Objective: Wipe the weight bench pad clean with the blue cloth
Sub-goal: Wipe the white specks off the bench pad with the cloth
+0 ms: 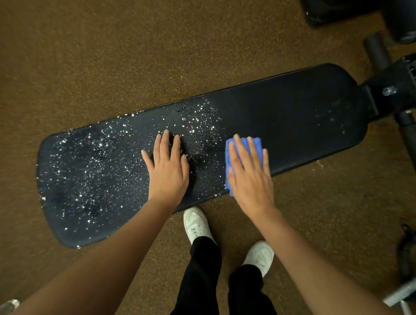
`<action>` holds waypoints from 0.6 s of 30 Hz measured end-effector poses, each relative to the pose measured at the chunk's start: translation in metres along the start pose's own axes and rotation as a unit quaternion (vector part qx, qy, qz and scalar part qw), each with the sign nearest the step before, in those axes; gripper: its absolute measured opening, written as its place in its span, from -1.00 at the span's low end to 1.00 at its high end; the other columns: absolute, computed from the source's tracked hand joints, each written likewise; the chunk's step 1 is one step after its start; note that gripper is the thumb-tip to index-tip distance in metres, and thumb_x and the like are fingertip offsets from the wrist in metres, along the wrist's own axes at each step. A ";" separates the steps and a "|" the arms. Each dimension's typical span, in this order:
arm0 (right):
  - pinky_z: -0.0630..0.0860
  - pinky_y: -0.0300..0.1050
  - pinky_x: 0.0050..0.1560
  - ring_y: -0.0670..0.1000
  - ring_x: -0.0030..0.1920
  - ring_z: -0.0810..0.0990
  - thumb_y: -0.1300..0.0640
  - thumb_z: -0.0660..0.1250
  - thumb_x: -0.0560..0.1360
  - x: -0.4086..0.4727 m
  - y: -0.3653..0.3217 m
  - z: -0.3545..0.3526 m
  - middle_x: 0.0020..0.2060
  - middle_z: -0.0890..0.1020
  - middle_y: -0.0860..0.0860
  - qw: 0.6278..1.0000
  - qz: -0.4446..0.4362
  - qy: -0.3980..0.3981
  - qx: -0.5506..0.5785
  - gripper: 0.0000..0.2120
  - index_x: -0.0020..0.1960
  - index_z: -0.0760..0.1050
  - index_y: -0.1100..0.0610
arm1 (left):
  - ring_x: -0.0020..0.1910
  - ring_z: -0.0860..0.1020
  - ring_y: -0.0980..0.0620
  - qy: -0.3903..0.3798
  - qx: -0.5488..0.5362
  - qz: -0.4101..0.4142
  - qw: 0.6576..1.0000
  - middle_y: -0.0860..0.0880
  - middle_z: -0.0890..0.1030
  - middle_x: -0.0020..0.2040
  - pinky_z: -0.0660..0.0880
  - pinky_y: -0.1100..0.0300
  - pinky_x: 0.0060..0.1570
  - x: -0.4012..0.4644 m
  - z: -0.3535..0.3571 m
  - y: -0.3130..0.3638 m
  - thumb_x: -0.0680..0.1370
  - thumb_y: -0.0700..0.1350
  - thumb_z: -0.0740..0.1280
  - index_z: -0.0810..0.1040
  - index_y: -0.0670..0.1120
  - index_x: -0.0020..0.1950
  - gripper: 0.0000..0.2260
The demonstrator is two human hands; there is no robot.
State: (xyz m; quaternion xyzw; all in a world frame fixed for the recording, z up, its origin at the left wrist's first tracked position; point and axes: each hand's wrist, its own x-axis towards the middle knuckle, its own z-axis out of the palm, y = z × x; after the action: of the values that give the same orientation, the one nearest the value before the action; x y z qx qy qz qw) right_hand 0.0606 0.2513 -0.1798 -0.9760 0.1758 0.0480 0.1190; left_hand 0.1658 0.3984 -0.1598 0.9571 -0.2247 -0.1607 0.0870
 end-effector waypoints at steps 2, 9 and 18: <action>0.16 0.24 0.39 0.21 0.46 0.17 0.09 0.01 0.53 0.014 0.010 -0.004 0.48 0.22 0.10 0.999 0.033 -0.001 0.000 -0.47 0.48 0.17 0.19 | 0.50 -0.05 -0.08 -0.003 -0.026 -0.002 1.000 -0.13 0.03 0.52 -0.16 -0.12 0.43 0.001 -0.001 -0.001 0.63 -0.04 -0.05 0.09 -0.13 0.50 -0.56; 0.16 0.26 0.37 0.24 0.45 0.18 0.07 -0.05 0.51 0.046 -0.016 -0.003 0.47 0.24 0.12 0.999 0.031 0.006 -0.009 -0.46 0.46 0.18 0.22 | 0.48 0.06 -0.14 0.008 -0.041 0.014 0.999 -0.19 0.12 0.50 0.00 -0.14 0.43 0.002 0.003 -0.010 0.61 -0.03 -0.07 0.18 -0.20 0.47 -0.54; 0.12 0.29 0.39 0.27 0.45 0.17 0.13 0.13 0.52 0.057 0.015 -0.013 0.46 0.25 0.15 1.000 0.009 -0.017 -0.018 -0.47 0.46 0.19 0.25 | 0.50 -0.03 -0.11 0.008 0.003 0.017 1.000 -0.12 0.08 0.52 -0.21 -0.18 0.39 0.017 -0.004 -0.008 0.54 0.08 -0.22 0.13 -0.11 0.49 -0.43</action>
State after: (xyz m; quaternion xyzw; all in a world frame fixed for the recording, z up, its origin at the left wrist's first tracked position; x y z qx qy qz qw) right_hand 0.1091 0.2155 -0.1777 -0.9756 0.1814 0.0684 0.1035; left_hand 0.1849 0.3981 -0.1630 0.9546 -0.2411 -0.1510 0.0882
